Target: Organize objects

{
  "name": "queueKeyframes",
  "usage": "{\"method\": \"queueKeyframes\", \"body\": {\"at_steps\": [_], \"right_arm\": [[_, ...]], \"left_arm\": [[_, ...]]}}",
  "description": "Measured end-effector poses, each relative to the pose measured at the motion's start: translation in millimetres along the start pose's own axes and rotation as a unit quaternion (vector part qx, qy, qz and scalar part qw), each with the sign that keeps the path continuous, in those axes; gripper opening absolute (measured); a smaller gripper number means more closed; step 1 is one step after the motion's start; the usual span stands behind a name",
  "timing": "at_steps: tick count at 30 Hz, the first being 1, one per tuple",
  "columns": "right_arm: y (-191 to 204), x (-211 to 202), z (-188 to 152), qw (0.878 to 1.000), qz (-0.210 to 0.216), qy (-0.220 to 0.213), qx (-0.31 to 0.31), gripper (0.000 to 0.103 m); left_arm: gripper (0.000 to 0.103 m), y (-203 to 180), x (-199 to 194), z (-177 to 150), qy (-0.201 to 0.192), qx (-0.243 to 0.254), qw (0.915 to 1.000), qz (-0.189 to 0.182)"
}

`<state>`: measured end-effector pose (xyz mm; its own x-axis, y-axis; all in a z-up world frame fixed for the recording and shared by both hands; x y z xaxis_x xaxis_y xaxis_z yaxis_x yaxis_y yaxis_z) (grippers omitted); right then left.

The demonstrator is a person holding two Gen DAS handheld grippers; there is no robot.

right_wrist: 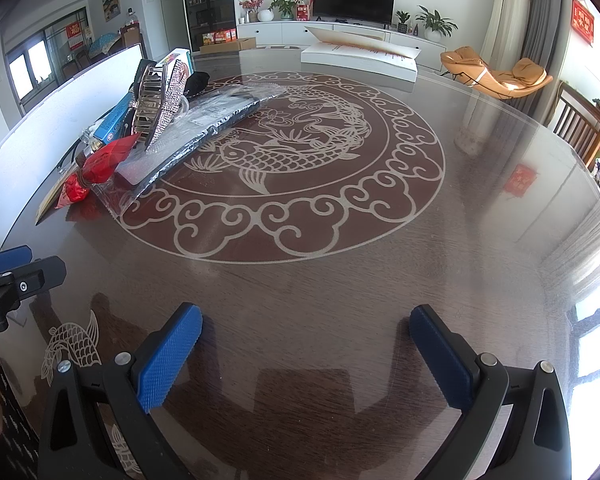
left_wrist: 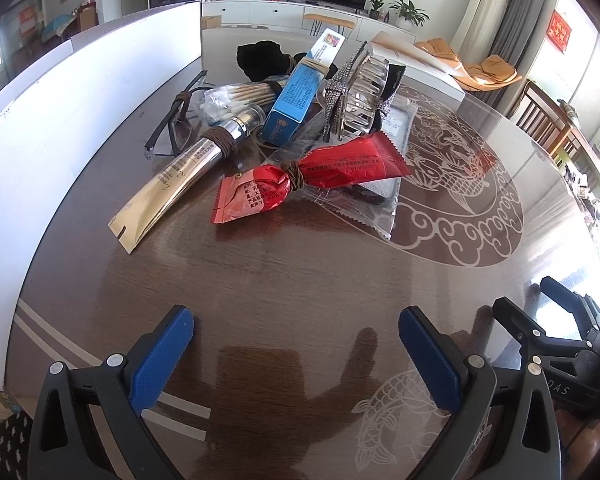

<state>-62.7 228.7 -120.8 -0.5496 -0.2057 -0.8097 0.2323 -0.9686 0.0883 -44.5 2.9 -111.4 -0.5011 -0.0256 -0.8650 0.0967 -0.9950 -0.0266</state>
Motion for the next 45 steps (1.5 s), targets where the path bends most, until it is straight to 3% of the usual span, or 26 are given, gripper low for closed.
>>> {"method": "queueKeyframes", "body": {"at_steps": [45], "right_arm": [[0.1, 0.1, 0.1, 1.000, 0.000, 0.000, 0.000, 0.103]], "left_arm": [[0.103, -0.1, -3.6, 1.2, -0.009, -0.004, 0.9999, -0.007]]}}
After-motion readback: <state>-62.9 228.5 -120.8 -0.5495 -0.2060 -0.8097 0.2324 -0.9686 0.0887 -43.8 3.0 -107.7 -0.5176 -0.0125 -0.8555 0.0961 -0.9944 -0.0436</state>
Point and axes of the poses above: each gripper's, at about its wrist camera, not at the fingertips, and x roughly the way its jaws point, y to its left, z to its top, the point moved 7 cm from there along x, roughly the way its jaws point, and after that the axes turned 7 degrees about z, right-handed, at the moved point
